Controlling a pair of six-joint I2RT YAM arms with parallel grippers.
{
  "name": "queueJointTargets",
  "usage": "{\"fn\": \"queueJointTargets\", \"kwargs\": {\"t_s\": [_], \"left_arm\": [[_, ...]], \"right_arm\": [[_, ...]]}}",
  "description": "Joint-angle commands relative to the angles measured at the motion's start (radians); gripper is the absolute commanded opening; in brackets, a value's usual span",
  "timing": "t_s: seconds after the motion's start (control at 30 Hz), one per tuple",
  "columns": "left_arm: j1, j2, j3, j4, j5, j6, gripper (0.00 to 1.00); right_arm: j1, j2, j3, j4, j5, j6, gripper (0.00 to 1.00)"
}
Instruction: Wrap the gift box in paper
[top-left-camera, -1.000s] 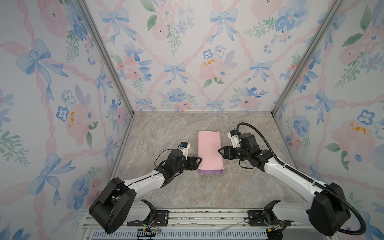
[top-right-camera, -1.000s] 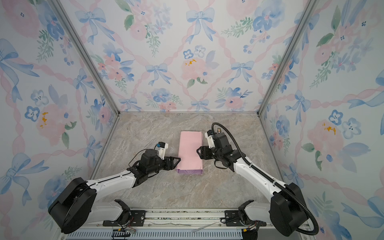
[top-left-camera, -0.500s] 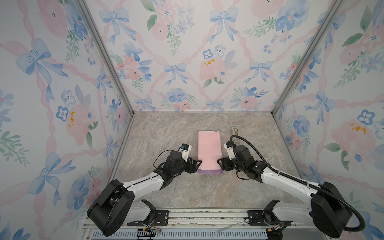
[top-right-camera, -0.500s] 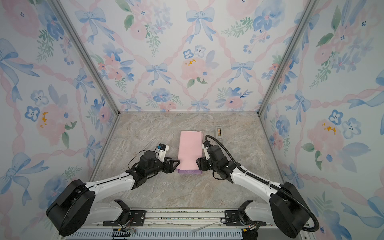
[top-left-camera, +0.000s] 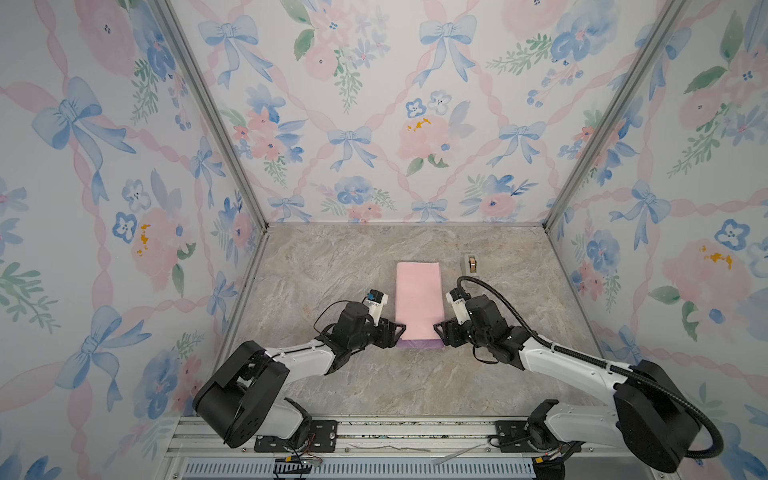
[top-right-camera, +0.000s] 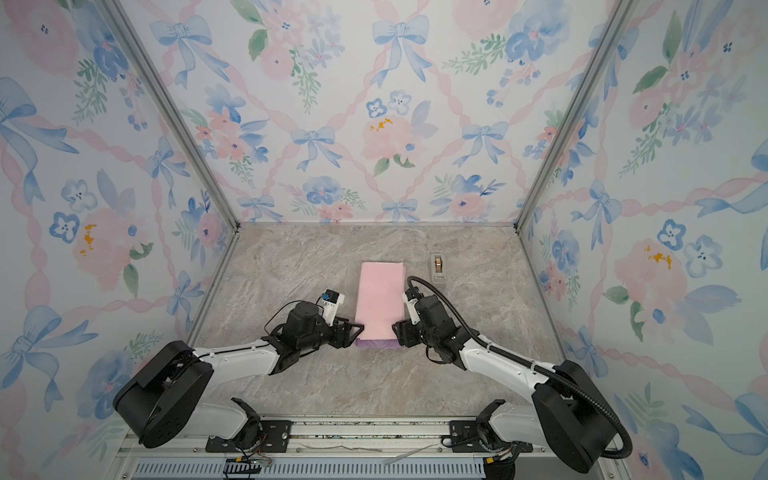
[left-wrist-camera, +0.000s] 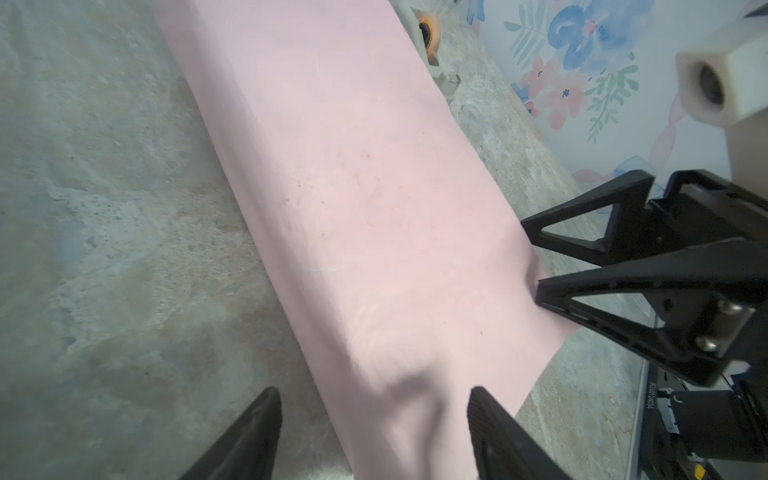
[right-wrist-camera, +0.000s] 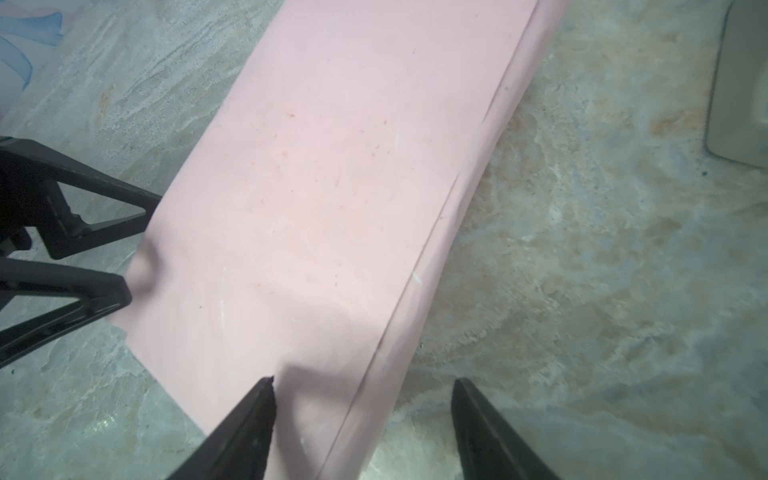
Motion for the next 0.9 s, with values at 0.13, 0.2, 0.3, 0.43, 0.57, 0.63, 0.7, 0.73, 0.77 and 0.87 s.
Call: {"fn": "queueJointTargets", "kwargs": {"t_s": [0.13,0.2,0.3,0.43,0.57,0.63,0.7,0.73,0.77,0.87], "left_arm": [[0.002,0.067,0.031,0.042,0.020,0.002,0.73],[0.003,0.077,0.032,0.042,0.018,0.001,0.72],[0.005,0.091,0.033,0.042,0.000,0.003,0.71],[0.005,0.114,0.034,0.042,-0.015,0.014,0.70],[0.006,0.136,0.039,0.049,-0.024,0.019,0.70],[0.005,0.144,0.040,0.055,-0.025,0.013,0.70],[0.005,0.144,0.040,0.056,-0.029,0.014,0.70],[0.005,0.142,0.039,0.056,-0.037,0.014,0.70],[0.005,0.138,0.036,0.056,-0.044,0.014,0.69],[0.004,0.135,0.035,0.056,-0.063,0.023,0.69]], "right_arm": [[0.001,0.063,0.043,0.030,-0.003,-0.034,0.69],[0.001,0.077,0.047,0.025,0.003,-0.037,0.69],[0.001,0.085,0.051,0.010,0.026,-0.041,0.69],[0.001,0.079,0.032,0.018,0.076,-0.037,0.68],[0.001,0.088,0.025,0.020,0.116,-0.033,0.68],[0.003,0.097,0.023,0.026,0.126,-0.030,0.68],[0.003,0.105,0.014,0.044,0.135,-0.025,0.68],[0.002,0.110,0.010,0.056,0.144,-0.022,0.68],[0.003,0.114,0.007,0.065,0.154,-0.021,0.68],[0.003,0.135,0.011,0.077,0.179,-0.017,0.67]]}}
